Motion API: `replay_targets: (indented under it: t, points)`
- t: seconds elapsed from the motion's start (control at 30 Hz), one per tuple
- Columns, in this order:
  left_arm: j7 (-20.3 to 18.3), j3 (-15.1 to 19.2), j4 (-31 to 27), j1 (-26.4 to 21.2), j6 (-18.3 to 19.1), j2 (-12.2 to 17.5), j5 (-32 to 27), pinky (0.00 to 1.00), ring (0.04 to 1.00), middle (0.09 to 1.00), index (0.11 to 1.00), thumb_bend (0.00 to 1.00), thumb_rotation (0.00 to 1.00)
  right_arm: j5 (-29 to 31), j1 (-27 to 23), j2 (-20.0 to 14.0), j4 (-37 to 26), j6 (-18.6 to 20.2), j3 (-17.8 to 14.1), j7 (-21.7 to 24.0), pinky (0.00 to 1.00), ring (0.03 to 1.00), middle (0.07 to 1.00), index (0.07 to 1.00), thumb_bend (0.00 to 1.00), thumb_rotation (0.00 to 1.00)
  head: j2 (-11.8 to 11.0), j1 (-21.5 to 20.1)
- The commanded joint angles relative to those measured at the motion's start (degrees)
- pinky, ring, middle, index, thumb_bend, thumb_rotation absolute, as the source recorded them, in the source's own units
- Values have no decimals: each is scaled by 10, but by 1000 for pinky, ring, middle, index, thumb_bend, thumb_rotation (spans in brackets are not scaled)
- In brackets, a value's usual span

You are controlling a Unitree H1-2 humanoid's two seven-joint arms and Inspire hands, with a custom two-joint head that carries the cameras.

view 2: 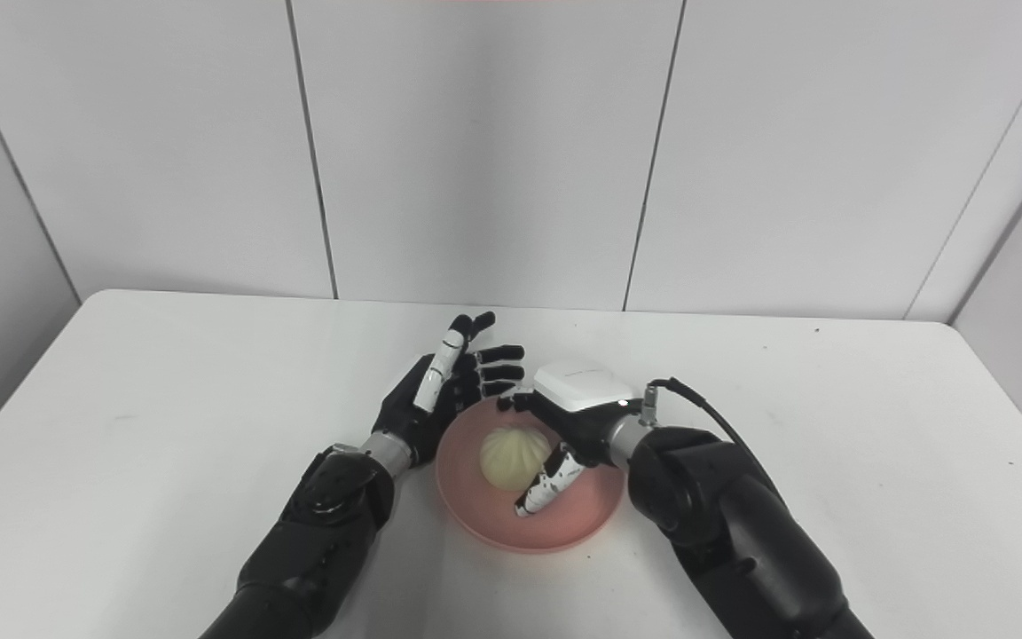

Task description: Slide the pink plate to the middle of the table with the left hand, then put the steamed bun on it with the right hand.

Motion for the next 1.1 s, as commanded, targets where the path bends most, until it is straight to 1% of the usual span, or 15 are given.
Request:
replay_targets:
  t: [0.0, 0.13, 0.2, 0.23, 0.27, 0.3, 0.33, 0.37, 0.4, 0.47, 0.57, 0.7, 0.77, 0.93, 1.07]
  points:
    - [10, -3, 14, 26, 49, 3, 13, 691, 706, 744, 934, 717, 937, -7, -14, -3, -20, 0, -12, -13, 863, 878, 858, 844, 1000, 360, 1, 0]
    - [21, -6, 0, 33, 46, 3, 23, 700, 717, 755, 924, 719, 921, -18, -5, -1, -36, 2, -20, -23, 979, 892, 857, 839, 997, 373, 2, -2]
    - [24, -8, -8, 37, 44, 3, 28, 702, 726, 769, 916, 715, 925, -16, 7, 3, -48, -7, -35, -52, 965, 873, 839, 821, 972, 378, 3, -3]
    - [25, -9, -12, 38, 44, 4, 29, 702, 733, 778, 913, 710, 927, -14, 12, 5, -52, -12, -41, -66, 909, 844, 819, 800, 940, 363, 3, -3]
    - [28, -9, -16, 41, 40, 5, 30, 702, 735, 781, 911, 709, 928, 0, 25, 12, -58, -24, -60, -102, 889, 834, 813, 793, 929, 358, 2, -5]
    - [30, -8, -20, 44, 37, 5, 32, 722, 752, 792, 911, 703, 926, 13, 37, 18, -62, -36, -75, -135, 752, 789, 791, 775, 887, 378, 1, -7]
    - [33, -8, -23, 47, 30, 6, 35, 738, 766, 802, 910, 698, 925, 30, 50, 26, -63, -54, -94, -174, 643, 748, 774, 761, 848, 420, 1, -8]
    - [40, -7, -26, 51, 17, 5, 39, 747, 775, 809, 908, 687, 926, 46, 63, 35, -61, -73, -113, -212, 586, 715, 758, 746, 819, 465, -2, -9]
    - [49, -8, -27, 54, 2, 5, 45, 749, 782, 811, 897, 671, 918, 60, 72, 42, -55, -89, -128, -243, 549, 685, 746, 738, 783, 567, -3, -10]
    - [74, -2, -23, 60, -52, 1, 52, 753, 790, 811, 872, 643, 888, 104, 88, 63, -25, -133, -165, -310, 524, 653, 732, 735, 752, 666, -4, -11]
    - [98, 4, -25, 71, -97, -4, 60, 796, 819, 826, 839, 584, 813, 159, 101, 90, 37, -201, -202, -388, 558, 673, 744, 747, 702, 769, -6, -5]
    - [109, -4, -38, 85, -113, -2, 76, 882, 889, 874, 860, 576, 844, 224, 108, 114, 120, -284, -232, -451, 607, 710, 765, 766, 666, 798, -3, -7]
    - [104, -9, -40, 87, -109, 1, 78, 970, 971, 951, 903, 628, 876, 254, 111, 125, 156, -327, -242, -473, 654, 732, 773, 780, 654, 875, -2, -9]
    - [82, -11, -45, 91, -83, 10, 72, 999, 999, 997, 944, 717, 894, 324, 116, 149, 210, -399, -262, -496, 684, 758, 786, 792, 658, 958, -2, -19]
    - [83, -8, -64, 99, -60, 14, 75, 1000, 1000, 1000, 962, 723, 920, 359, 118, 161, 233, -413, -275, -500, 706, 764, 791, 787, 671, 999, 1, -26]
